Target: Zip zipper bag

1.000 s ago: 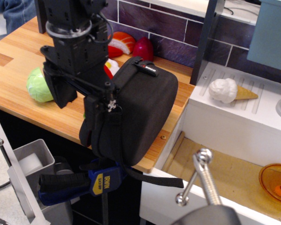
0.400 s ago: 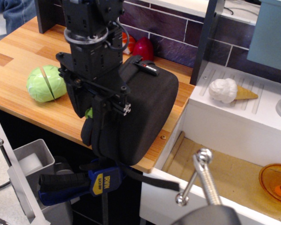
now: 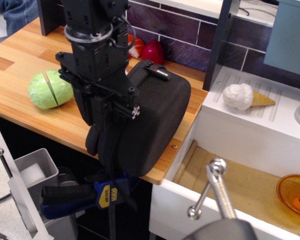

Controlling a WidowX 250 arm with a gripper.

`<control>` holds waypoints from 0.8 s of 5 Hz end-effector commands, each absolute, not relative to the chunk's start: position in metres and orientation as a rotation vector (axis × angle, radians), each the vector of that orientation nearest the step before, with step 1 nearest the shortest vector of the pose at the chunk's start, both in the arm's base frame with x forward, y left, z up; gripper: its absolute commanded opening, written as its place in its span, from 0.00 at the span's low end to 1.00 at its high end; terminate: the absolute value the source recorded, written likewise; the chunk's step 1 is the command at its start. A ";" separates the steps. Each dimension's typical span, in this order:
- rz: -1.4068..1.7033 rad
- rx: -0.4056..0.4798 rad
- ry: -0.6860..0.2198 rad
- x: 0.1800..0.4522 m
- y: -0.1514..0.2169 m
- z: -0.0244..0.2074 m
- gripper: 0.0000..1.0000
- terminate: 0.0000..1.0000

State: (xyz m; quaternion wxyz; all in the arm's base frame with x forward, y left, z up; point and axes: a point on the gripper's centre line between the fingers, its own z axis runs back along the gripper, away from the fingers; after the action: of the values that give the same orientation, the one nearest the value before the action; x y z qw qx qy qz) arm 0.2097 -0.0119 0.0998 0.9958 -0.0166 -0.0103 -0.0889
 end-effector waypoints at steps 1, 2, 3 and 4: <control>-0.093 -0.032 -0.051 0.198 -0.009 0.089 0.00 0.00; -0.084 -0.084 -0.074 0.179 -0.008 0.078 0.00 0.00; -0.083 -0.068 -0.045 0.164 -0.005 0.069 0.00 0.00; -0.052 -0.032 -0.011 0.163 0.000 0.054 0.00 0.00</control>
State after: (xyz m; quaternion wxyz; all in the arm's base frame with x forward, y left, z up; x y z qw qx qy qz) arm 0.1657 -0.0015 0.0466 0.9995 -0.0124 -0.0107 -0.0283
